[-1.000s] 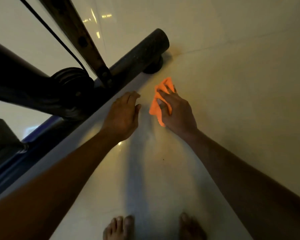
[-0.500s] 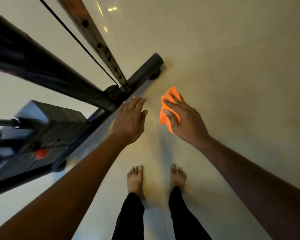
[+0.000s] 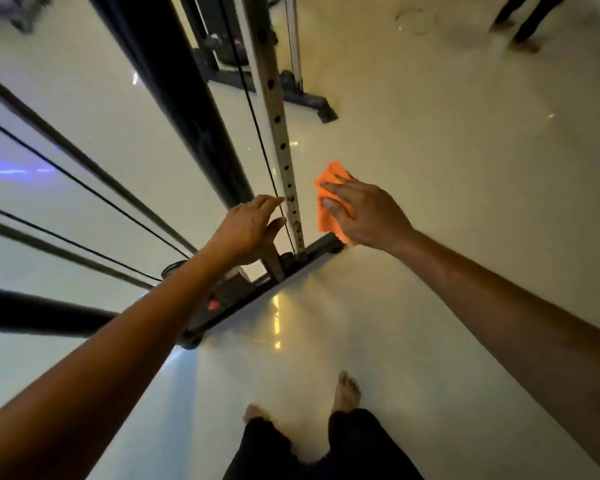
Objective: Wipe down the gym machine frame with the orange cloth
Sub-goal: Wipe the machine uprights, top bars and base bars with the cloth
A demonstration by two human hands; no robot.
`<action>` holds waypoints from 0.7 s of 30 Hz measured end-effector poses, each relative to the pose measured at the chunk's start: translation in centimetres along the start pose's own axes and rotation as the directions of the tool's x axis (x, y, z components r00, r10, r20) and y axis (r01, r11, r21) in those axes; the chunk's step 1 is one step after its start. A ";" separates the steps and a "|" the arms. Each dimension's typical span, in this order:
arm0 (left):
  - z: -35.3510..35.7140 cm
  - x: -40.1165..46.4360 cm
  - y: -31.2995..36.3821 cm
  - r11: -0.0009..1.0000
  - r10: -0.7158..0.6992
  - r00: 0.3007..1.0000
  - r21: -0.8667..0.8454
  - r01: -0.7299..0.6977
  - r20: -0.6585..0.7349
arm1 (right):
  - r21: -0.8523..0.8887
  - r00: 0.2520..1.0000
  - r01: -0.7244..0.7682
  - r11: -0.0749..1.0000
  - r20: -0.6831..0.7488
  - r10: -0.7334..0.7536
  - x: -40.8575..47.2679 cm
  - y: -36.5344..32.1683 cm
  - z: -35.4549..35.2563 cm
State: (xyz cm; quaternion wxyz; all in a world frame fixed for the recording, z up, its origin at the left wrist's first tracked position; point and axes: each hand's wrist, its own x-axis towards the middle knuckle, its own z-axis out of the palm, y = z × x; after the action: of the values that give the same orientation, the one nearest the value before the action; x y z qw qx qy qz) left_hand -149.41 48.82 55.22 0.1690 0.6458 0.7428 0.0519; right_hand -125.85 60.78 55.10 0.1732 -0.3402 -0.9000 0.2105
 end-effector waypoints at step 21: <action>-59.4 -31.4 -11.0 0.934 0.276 0.509 0.353 0.060 -0.815 | -0.307 0.583 0.583 0.752 -0.487 -0.651 16.7 -56.5 -31.7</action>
State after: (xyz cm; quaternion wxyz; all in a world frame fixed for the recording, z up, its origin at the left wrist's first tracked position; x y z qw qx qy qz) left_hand -175.20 24.79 113.42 -0.3348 0.6004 0.6836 0.2452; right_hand -153.73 42.10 113.00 0.4744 -0.0615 -0.8778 -0.0253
